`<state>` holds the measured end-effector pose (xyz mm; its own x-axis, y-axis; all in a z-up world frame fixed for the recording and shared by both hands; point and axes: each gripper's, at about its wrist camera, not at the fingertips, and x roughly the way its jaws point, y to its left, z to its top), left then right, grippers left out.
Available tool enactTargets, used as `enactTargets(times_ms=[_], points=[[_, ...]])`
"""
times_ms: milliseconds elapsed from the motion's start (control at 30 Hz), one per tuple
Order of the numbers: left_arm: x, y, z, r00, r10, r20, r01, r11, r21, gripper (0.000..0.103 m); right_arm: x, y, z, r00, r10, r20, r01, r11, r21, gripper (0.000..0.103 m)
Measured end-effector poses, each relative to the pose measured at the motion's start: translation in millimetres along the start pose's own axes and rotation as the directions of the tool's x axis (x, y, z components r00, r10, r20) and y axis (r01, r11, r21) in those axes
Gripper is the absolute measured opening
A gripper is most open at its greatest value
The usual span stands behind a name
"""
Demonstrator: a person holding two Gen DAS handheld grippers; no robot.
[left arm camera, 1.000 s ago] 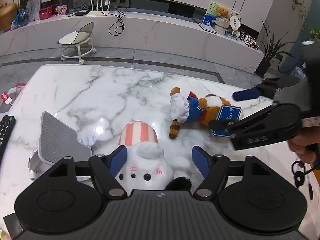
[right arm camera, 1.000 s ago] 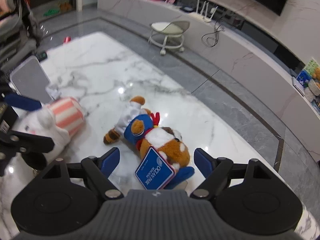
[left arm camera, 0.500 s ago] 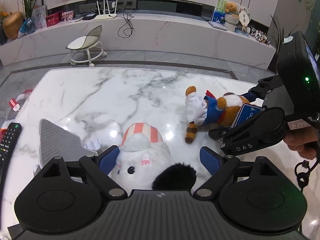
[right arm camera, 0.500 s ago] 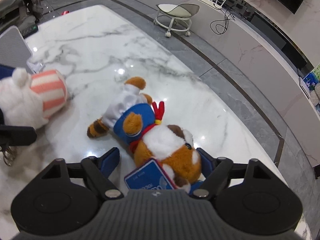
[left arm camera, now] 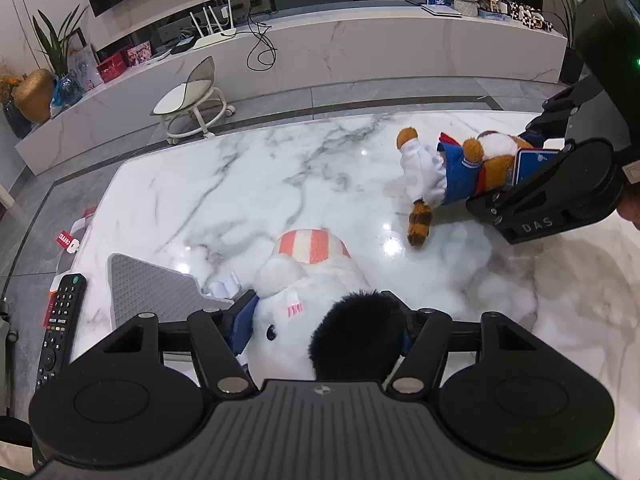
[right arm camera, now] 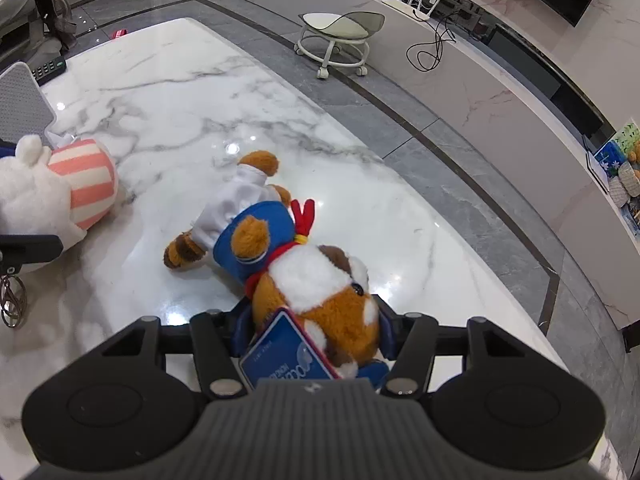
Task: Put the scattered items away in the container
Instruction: 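Lift and carry the plush dog and plush duck over the orange box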
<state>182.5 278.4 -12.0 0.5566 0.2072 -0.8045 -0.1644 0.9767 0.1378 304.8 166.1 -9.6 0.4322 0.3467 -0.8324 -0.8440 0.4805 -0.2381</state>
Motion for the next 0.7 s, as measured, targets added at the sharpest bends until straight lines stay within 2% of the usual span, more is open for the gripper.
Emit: enactTargets(times_ms=[367, 700], points=[[-25, 11, 7, 0.994, -0.099, 0.046, 0.103, 0.991, -0.082, 0.071, -37, -12, 3, 0.999, -0.004, 0.047, 0.002, 0.999, 0.047, 0.06], [-61, 5, 23, 0.981, -0.133, 0.141, 0.149, 0.983, -0.108, 0.071, -93, -36, -11, 0.99, 0.001, 0.138, -0.028, 0.98, 0.196, 0.059]])
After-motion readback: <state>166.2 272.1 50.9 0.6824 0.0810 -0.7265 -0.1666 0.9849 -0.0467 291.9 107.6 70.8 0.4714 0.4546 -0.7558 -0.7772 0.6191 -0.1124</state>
